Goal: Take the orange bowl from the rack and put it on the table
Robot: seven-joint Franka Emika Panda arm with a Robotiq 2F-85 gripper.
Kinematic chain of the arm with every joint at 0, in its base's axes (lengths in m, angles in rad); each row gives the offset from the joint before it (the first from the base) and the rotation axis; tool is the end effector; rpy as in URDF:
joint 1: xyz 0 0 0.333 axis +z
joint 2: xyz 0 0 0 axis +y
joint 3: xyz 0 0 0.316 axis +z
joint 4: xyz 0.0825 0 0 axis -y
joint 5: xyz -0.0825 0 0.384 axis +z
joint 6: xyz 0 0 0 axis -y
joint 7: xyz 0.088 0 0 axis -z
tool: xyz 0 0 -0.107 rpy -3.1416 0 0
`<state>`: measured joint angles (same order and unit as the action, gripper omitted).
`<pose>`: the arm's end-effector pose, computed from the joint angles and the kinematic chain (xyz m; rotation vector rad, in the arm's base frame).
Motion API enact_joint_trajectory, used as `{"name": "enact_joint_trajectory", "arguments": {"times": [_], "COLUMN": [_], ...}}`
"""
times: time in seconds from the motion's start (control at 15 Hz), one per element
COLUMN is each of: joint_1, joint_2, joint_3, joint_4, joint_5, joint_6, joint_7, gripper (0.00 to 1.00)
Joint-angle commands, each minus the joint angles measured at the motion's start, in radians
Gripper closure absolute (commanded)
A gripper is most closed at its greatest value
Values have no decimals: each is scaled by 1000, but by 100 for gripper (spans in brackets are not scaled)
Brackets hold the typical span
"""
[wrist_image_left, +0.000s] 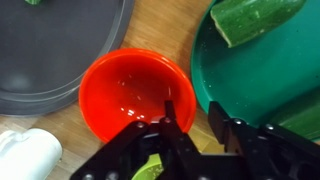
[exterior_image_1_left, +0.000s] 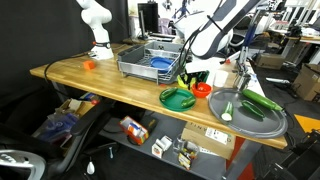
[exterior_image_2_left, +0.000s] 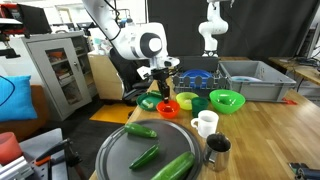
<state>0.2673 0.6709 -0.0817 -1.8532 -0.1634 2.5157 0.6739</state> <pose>0.6263 0.1214 0.1573 2.9615 -0.5050 0.0794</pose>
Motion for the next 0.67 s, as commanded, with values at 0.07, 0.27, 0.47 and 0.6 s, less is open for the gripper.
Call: {"name": "enact_joint_trajectory", "arguments": {"times": [0.07,0.27,0.47,0.6], "joint_1": [33,71,84,82], "joint_2": [-43,-113,-192,-247], "joint_3": [-16,-28,-20,-5], "joint_4": [-8,-34,-66,-99], "joint_5": [-5,-25,-46,-57], "joint_6": [-31,-56,-59,-43], "joint_7": [-8,37,75,83], "gripper": [23,2,0,0]}}
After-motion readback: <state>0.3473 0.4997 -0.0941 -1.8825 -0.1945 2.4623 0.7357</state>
